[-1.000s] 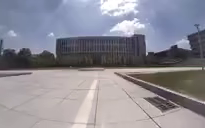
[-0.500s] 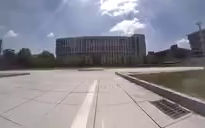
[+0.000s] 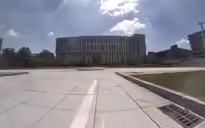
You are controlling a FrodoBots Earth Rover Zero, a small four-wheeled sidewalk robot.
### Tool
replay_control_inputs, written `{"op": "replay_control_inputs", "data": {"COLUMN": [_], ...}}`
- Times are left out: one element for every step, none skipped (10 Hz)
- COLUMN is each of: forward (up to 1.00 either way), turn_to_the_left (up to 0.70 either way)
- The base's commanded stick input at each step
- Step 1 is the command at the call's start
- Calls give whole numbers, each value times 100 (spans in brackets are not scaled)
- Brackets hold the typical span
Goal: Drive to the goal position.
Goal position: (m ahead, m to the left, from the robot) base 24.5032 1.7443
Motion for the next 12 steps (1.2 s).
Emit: {"op": "replay_control_inputs", "data": {"forward": [50,50,50,50,50,50,50,50,50,50,50,50], "turn_to_the_left": [0,0,0,0,0,0,0,0,0,0,0,0]}}
